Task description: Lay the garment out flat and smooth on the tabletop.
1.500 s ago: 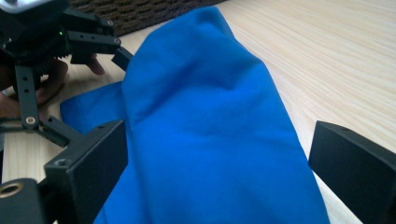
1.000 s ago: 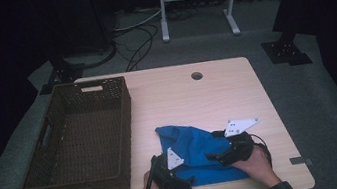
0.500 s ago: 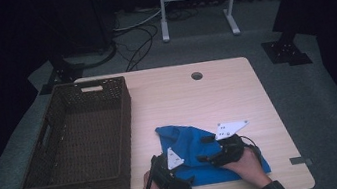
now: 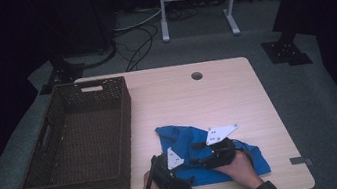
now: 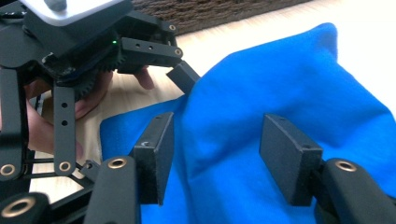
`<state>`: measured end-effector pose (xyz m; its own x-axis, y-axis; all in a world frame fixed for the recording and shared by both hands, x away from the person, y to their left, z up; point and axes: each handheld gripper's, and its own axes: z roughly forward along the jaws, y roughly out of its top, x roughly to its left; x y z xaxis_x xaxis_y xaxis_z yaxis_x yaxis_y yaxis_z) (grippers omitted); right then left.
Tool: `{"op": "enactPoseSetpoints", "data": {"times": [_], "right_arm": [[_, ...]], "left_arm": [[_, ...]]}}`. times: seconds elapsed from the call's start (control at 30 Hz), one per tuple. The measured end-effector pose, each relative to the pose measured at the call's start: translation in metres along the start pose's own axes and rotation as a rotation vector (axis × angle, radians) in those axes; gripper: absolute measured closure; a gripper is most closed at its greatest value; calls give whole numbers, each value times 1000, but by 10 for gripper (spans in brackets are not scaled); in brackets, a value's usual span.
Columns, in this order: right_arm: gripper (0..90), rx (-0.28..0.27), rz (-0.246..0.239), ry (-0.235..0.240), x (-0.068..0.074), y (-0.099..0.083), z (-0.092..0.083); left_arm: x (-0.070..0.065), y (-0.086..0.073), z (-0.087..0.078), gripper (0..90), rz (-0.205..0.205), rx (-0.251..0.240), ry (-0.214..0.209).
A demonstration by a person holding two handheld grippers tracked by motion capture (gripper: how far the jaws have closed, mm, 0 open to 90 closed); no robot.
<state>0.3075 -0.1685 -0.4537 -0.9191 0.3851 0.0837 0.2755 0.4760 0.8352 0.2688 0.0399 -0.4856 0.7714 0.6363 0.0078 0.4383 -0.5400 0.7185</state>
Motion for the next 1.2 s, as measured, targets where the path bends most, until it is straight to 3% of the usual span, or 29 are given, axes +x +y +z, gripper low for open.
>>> {"op": "enactPoseSetpoints", "data": {"times": [0.4,0.63,0.83,1.0,1.03,1.1,1.2], "right_arm": [[472,48,-22,4,6,-2,17],[463,111,-36,-33,6,-3,30],[451,165,-108,-92,13,-4,41],[632,149,-113,-128,11,-6,39],[632,149,-113,-128,11,-6,39],[775,140,-113,-159,9,-7,38],[825,130,-69,-137,3,-7,36]], "left_arm": [[0,0,0,2,0,1,0],[0,0,0,1,0,3,-1],[0,0,0,2,1,1,-1],[0,0,0,2,-1,0,-1],[0,0,0,2,-1,0,-1],[0,0,0,2,0,0,0],[0,0,0,2,2,3,-1]]}}
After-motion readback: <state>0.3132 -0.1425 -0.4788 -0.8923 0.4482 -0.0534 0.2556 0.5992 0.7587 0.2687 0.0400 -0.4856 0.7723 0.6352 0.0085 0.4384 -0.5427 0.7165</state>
